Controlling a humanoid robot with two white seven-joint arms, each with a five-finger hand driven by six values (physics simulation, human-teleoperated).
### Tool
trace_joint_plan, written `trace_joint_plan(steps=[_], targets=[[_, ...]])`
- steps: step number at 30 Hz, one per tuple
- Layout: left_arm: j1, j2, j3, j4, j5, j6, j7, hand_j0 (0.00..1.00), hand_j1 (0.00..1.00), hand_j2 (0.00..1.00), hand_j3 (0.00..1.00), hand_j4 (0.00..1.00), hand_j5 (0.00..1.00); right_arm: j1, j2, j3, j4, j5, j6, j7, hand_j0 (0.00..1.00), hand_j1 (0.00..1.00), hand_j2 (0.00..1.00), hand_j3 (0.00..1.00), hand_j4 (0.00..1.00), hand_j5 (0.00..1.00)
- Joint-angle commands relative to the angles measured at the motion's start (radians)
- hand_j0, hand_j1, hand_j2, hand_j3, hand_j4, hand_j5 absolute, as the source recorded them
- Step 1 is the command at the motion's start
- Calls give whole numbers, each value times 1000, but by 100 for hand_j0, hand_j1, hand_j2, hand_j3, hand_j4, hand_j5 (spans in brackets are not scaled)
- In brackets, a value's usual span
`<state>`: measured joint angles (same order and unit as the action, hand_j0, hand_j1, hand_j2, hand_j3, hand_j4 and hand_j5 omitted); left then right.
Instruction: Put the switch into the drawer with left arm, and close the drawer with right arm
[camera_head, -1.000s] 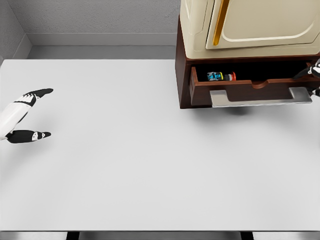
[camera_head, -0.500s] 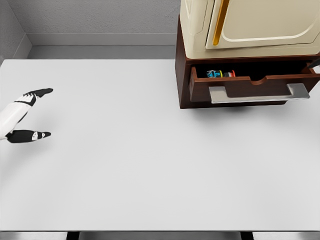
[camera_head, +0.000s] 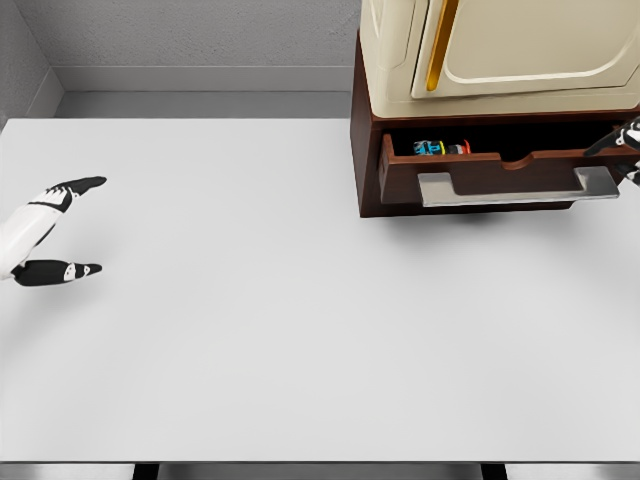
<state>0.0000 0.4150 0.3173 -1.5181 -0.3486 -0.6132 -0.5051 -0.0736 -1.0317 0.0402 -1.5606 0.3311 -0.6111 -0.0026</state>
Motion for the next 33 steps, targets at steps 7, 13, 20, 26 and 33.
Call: trace_joint_plan(steps=[7, 13, 20, 26, 33], targets=[[0, 1, 0, -1, 8, 2, 0, 100, 100, 100, 100, 100, 100, 29, -1, 0, -35, -6, 0, 0, 59, 59, 59, 59, 59, 59], [0, 1, 0, -1, 8, 2, 0, 100, 100, 100, 100, 100, 100, 40, -1, 0, -38, -6, 0, 0, 59, 59, 59, 59, 59, 59], [2, -1, 0, -1, 10, 2, 0, 100, 100, 100, 100, 100, 100, 55, 15, 9, -41, 0, 0, 0, 59, 59, 59, 59, 59, 59], [3, -2, 0, -2, 8, 2, 0, 100, 100, 100, 100, 100, 100, 61, 13, 9, -52, 0, 0, 0, 35, 35, 35, 35, 35, 35], [20, -1, 0, -22, 8, 2, 0, 100, 100, 100, 100, 100, 100, 57, 33, 10, -44, 22, 0, 1, 35, 35, 35, 35, 35, 35]])
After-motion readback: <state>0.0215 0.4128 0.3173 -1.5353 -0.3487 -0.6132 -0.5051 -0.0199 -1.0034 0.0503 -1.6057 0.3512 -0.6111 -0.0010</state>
